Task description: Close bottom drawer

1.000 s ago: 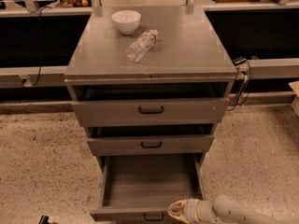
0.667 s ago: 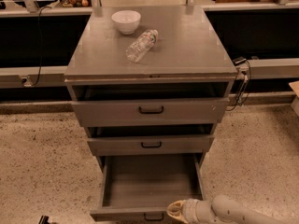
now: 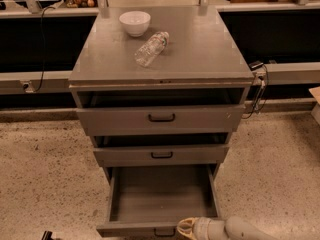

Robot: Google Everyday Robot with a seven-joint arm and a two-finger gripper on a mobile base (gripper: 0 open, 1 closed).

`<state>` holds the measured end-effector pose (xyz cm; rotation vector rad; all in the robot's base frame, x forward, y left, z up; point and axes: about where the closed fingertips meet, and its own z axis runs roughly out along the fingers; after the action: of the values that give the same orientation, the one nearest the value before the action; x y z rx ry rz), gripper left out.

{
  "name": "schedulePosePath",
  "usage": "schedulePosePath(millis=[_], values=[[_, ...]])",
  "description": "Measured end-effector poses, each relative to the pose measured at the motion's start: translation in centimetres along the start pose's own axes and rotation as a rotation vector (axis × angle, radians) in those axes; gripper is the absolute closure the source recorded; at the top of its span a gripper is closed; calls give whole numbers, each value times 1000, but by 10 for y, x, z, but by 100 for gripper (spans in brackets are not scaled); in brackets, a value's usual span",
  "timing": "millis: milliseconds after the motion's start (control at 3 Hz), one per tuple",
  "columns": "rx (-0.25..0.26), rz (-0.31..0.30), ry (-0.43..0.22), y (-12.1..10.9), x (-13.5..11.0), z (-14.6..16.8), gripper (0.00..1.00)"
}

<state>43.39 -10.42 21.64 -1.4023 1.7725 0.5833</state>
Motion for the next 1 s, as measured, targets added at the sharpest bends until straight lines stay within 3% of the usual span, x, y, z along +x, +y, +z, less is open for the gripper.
schedulePosePath(millis=[667,1000], values=[[-34,-12,102,11,19,9,100],[-85,-9,119,16,27,11,100]])
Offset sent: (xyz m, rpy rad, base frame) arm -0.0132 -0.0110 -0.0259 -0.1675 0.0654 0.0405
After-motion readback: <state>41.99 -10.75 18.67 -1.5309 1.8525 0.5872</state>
